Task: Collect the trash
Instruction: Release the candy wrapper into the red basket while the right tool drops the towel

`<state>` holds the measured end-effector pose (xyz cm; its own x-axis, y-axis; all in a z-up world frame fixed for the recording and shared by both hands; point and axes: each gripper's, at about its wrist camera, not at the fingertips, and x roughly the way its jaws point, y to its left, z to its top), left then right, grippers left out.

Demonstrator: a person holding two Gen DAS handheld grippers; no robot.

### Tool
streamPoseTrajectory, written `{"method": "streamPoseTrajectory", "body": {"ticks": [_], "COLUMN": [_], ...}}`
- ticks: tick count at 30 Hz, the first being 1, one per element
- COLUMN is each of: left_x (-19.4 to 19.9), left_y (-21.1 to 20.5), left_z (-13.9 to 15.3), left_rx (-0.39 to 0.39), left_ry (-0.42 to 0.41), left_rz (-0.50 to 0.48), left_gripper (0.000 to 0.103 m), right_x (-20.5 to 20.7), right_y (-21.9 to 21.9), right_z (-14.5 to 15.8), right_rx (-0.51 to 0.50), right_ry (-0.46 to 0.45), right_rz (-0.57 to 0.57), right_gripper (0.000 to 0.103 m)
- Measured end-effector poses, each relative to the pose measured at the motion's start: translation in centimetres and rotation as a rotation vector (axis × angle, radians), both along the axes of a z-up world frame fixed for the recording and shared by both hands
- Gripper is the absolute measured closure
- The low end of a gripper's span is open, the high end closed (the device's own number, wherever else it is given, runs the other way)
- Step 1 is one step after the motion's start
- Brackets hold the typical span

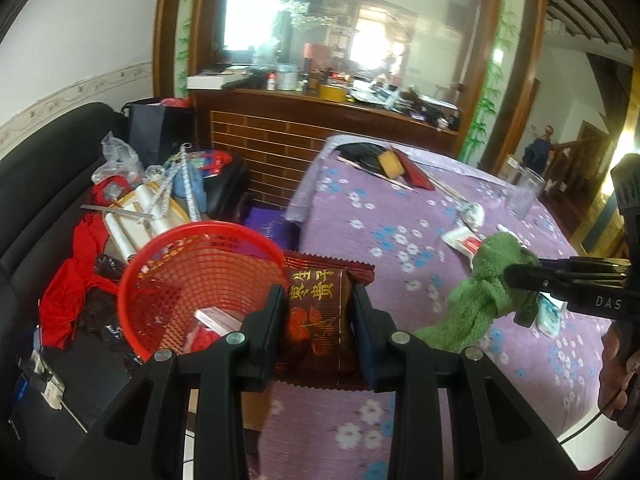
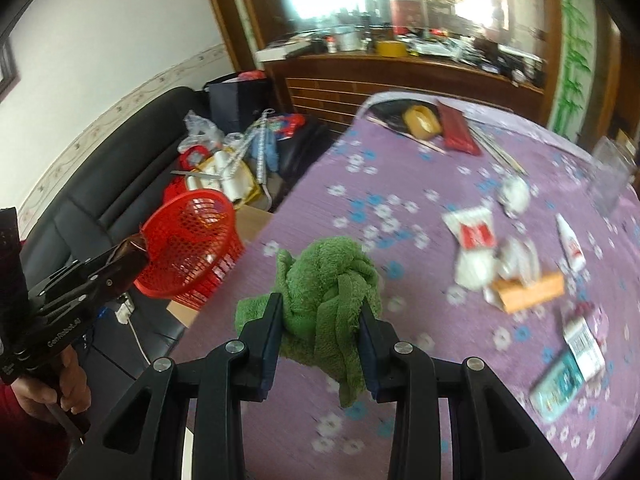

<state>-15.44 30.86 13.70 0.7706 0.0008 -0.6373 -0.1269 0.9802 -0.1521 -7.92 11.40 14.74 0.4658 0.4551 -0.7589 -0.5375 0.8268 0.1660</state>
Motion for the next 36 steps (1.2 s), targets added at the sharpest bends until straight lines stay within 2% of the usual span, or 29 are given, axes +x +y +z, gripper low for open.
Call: {"method": "streamPoseTrajectory", "body": {"ticks": [10, 20, 21, 24, 25, 30, 32, 33, 36], "left_x": [1.7, 2.9, 3.1, 3.1, 3.0, 2.1, 1.9, 1.8, 1.9], "left_y": [5.9, 9.5, 9.7, 10.5, 10.7, 10.7, 10.0, 9.1, 7.0], "left_z": [-0.8, -2.0, -2.1, -2.1, -2.0, -1.5, -1.3, -1.1, -0.8], "left_rx": [-0.007, -0.026, -0.029, -0.034, -0.037, -0.045, -0.038, -0.033, -0.021], "left_ry": [0.025, 0.041, 0.041, 0.031, 0.023, 0.001, -0.004, -0.009, -0.014], "left_rz": [0.094, 0.149, 0.152, 0.181, 0.189, 0.200, 0.190, 0.177, 0.130], "left_gripper": [0.071, 0.070, 0.068, 0.040, 0.039, 0.039, 0.039, 0.039, 0.039], "right_x": [3.0, 5.8, 5.9, 6.6, 6.8, 6.8, 6.5, 6.2, 5.5], "right_y": [9.5, 17.5, 18.1, 19.8, 19.9, 17.4, 15.6, 14.7, 11.3], "right_z": [1.7, 0.5, 0.2, -0.8, -0.8, 0.4, 0.8, 1.0, 1.1], "right_rx": [-0.007, -0.034, -0.034, -0.038, -0.031, 0.009, 0.022, 0.026, 0.037], "right_ry": [-0.047, -0.033, -0.021, 0.006, 0.005, -0.023, -0.031, -0.032, -0.030], "right_rz": [0.140, 0.226, 0.234, 0.245, 0.238, 0.182, 0.152, 0.138, 0.082], "right_gripper": [0.065, 0.064, 0.062, 0.053, 0.050, 0.050, 0.044, 0.038, 0.036]}}
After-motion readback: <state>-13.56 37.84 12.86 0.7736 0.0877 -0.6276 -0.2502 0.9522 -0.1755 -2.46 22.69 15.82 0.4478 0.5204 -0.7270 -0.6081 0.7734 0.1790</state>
